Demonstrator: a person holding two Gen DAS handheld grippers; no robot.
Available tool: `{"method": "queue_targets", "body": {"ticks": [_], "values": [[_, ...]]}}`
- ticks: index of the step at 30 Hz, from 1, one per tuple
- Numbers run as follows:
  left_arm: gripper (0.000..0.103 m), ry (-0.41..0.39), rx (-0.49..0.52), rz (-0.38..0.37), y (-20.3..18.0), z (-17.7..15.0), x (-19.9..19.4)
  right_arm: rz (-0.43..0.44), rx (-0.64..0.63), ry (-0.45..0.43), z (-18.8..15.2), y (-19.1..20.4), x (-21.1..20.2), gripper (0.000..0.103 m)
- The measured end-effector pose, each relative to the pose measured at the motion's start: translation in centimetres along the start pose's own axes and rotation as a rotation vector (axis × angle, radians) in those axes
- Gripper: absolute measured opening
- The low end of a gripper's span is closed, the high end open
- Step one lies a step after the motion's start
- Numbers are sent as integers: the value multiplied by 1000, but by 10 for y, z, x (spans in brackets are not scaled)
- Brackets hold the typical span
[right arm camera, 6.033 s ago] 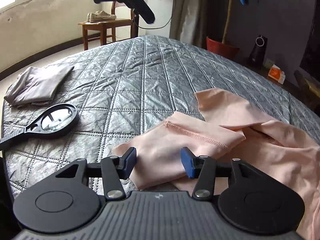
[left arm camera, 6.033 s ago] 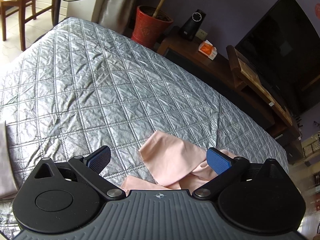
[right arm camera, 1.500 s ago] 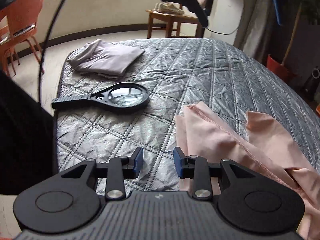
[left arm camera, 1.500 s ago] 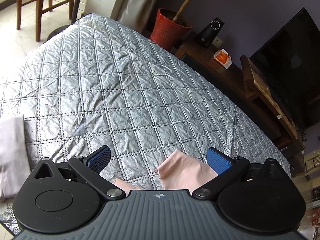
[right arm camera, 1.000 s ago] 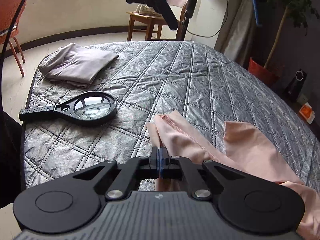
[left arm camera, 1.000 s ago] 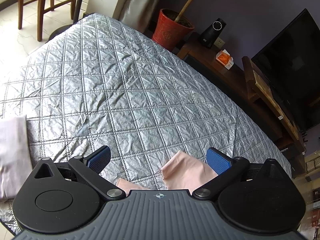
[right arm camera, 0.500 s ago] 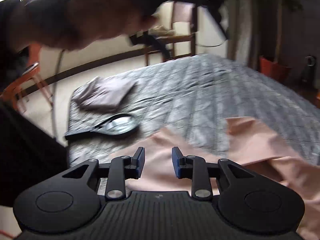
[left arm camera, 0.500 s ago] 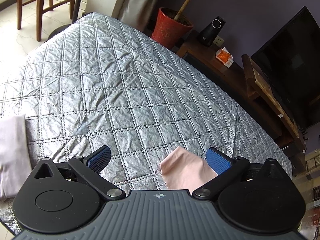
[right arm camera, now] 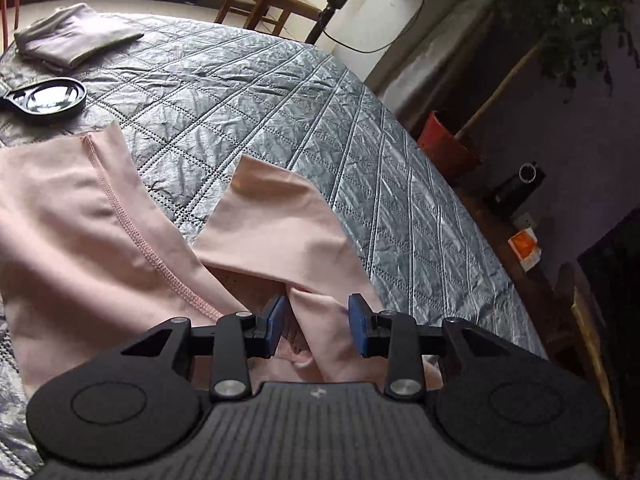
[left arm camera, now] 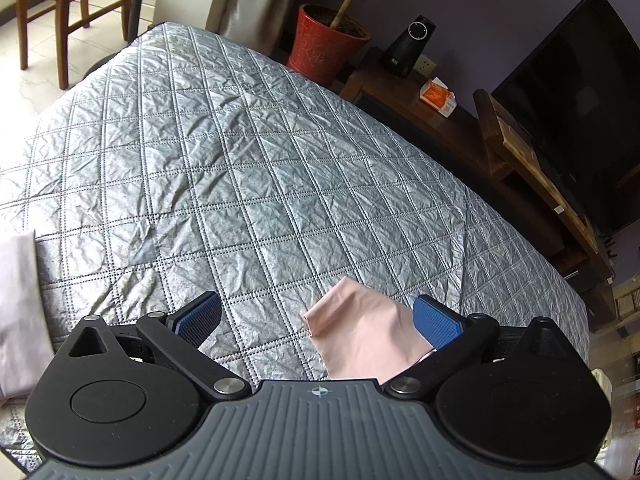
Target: Fold clothes
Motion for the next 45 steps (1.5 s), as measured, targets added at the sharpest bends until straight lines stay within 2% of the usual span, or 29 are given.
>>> {"method": "queue_targets", "body": {"ticks": [1,3,4,6,8,12,16,17,19,20,22,24,25,28,30,32,34,37,38,40,42,43,45], "values": [[103,0,2,0,-1,0,0,-5,-37,4,2,4,4,37],[103,1,5,1,-1,-1,1,-14,-107,11,6,11,10,38],[103,2,5,1,-1,-1,1,-7,-125,5,7,12,11,28],[103,3,7,1,-1,-1,1,39,-66,-41,13,4,7,2],[103,4,8,0,-2,-1,1,88,13,-94,19,-8,2,1],[103,1,3,-2,0,0,0,78,146,-242,41,-41,-22,1],[103,-5,-17,2,5,2,-2,-19,272,-489,55,-87,-53,3],[103,-6,-22,3,6,3,-2,-49,320,-523,56,-101,-56,4],[103,-4,-23,2,6,3,-2,-116,447,-454,49,-125,-48,24],[103,-4,-23,1,6,3,-2,-150,512,-408,45,-137,-43,27],[103,-4,-22,-1,5,3,-2,-152,577,-361,32,-139,-41,26],[103,-6,-26,-2,7,4,-3,-82,552,-345,20,-117,-41,30],[103,-5,-28,0,8,4,-3,-39,529,-338,15,-104,-41,37],[103,-3,-34,5,10,4,-2,81,428,-221,11,-62,-23,50],[103,-2,-32,6,9,4,-1,81,426,-151,10,-51,-12,50],[103,-1,-29,6,9,4,0,89,521,-112,5,-62,-2,48],[103,0,-27,6,8,4,0,51,584,-86,-2,-74,4,41],[103,2,-25,8,7,3,1,29,568,-59,-6,-82,8,39],[103,3,-25,9,7,3,2,30,574,-58,-7,-87,11,40],[103,5,-25,10,8,2,2,56,677,-104,-12,-108,13,39],[103,3,-25,11,8,3,2,90,916,-226,-28,-139,4,39],[103,2,-25,11,9,3,2,113,1031,-294,-36,-153,-1,35],[103,3,-32,11,10,4,2,152,1179,-399,-47,-172,-9,35]]}}
Point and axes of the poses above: each gripper's, at about its wrist camera, not at the fingertips, and x roughly the way its jaws point, y to its left, z to its top, the point moved 2 cm from there along x, roughly the way its jaws point, and after that the axes turned 14 degrees about z, right-handed, at the moved point
